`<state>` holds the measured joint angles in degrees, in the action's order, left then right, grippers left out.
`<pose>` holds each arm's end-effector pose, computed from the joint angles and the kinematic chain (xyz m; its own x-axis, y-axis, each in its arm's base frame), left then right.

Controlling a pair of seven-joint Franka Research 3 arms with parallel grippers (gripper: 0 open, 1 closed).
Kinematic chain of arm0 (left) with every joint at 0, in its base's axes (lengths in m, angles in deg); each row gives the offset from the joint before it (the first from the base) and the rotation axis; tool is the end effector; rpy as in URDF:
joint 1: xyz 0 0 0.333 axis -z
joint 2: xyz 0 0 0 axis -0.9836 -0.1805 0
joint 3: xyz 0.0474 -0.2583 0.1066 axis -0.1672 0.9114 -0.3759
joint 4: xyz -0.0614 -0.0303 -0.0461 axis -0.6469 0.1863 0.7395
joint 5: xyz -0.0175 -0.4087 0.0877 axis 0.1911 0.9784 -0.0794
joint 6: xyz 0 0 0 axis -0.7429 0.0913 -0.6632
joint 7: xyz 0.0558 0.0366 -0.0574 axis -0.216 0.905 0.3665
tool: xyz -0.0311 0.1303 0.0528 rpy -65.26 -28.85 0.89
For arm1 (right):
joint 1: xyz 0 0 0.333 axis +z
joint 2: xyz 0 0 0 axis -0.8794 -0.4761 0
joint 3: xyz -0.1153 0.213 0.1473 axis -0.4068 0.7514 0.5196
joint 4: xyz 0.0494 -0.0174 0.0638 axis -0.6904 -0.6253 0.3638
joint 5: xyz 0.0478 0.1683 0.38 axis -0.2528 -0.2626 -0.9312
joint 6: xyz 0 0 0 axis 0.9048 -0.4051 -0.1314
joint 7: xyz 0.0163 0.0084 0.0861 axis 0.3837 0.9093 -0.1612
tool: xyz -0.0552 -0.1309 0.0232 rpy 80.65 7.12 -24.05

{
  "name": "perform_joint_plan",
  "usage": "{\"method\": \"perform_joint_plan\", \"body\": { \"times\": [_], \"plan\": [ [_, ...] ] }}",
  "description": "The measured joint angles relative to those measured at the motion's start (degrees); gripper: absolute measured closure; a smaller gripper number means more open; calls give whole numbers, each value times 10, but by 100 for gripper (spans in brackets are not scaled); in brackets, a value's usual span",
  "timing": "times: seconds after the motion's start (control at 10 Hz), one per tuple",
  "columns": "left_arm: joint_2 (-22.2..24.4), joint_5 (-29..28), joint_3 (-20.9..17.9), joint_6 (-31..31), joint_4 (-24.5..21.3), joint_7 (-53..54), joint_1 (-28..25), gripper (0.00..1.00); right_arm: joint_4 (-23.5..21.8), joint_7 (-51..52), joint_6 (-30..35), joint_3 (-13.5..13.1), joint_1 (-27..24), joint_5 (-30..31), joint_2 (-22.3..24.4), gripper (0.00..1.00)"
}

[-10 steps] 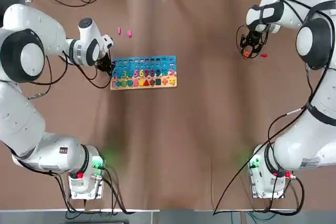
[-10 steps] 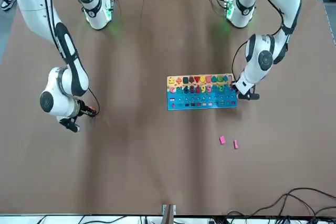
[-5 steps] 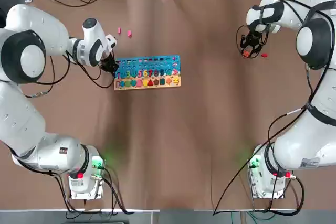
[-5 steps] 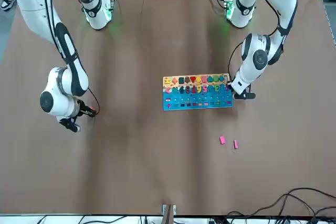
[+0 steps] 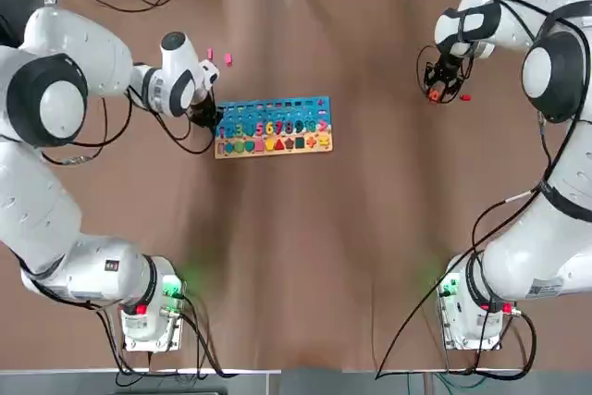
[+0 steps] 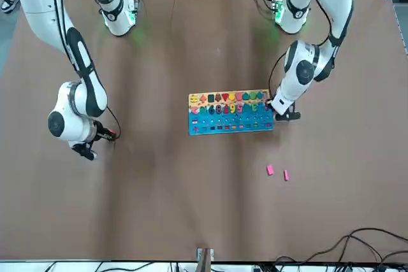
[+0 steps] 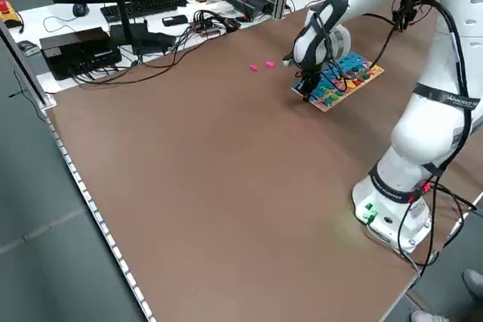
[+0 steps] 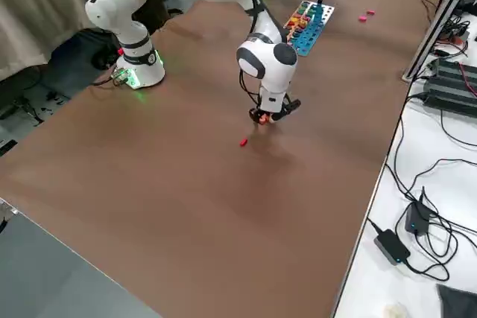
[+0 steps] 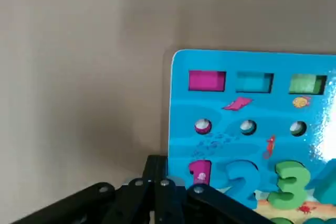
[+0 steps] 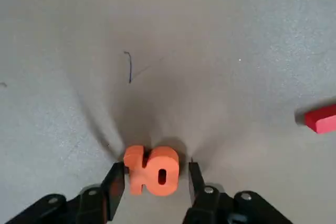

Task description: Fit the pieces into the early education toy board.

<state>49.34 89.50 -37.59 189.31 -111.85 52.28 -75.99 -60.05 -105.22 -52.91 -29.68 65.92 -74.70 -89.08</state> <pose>0.4516 -0.1706 0.0843 0.9929 0.0860 -0.0825 0.0908 -0.9943 0.0555 0.5714 0.0030 0.0876 0.8984 -0.3745 -0.2292 -0.3833 -0.9236 0.0068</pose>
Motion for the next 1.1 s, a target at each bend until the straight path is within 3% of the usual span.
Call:
{"method": "perform_joint_plan", "body": {
  "times": [1.1],
  "plan": [
    [-41, -2, 12, 0, 59, -145, 80, 99, 3, 14, 0, -1, -2, 0, 2, 52]
  ]
}}
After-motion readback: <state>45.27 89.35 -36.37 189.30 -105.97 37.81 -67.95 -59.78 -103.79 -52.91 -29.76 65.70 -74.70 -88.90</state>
